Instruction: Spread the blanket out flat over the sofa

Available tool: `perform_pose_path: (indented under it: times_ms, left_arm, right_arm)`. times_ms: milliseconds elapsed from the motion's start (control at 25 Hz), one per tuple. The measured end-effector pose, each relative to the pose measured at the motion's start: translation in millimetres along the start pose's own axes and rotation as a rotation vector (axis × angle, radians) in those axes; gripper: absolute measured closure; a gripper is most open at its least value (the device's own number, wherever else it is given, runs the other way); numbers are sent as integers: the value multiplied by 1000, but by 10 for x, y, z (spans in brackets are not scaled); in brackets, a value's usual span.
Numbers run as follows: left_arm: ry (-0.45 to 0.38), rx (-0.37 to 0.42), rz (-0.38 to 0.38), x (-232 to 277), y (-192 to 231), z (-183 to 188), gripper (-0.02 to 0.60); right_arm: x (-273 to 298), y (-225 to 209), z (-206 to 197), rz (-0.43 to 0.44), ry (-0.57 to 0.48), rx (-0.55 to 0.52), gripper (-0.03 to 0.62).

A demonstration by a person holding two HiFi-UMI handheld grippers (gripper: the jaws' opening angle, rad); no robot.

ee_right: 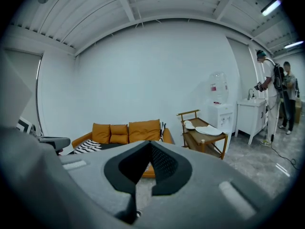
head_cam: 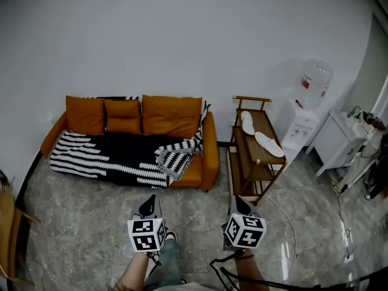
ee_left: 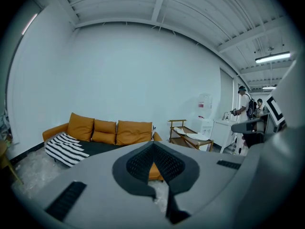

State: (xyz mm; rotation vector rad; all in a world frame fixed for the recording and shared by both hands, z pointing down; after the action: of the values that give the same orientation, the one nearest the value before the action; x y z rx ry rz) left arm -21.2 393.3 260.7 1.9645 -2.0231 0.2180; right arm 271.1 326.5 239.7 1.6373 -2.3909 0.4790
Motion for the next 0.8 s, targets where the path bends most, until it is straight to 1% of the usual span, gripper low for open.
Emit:
perform_pose_path:
  times_ms: [120,240,440,800]
  left_arm:
    - [0,3,-3,183,71,17,586]
    - [-10,-4,-8,431,156,110,586]
    - [-16,11,-26,941,326,363,586]
    - [-21,1,-26,1864,747,832,586]
  right_arm:
    - [169,-11,26,-9,0,-2,589]
    - [381,-29,137,-24,-16,-3,589]
    - [856,-52,408,-51,-45,6,589]
    - [1769,38,842,-63,-37,5,589]
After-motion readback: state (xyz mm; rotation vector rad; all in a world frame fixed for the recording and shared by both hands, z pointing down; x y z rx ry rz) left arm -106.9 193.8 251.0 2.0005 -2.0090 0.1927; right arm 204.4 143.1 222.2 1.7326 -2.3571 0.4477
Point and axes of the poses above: the fingertips, and each gripper's own axes: x forward along the fingers, y to its left, z out of its top, the point moved 10 cm from there along -x, backward along the fingers
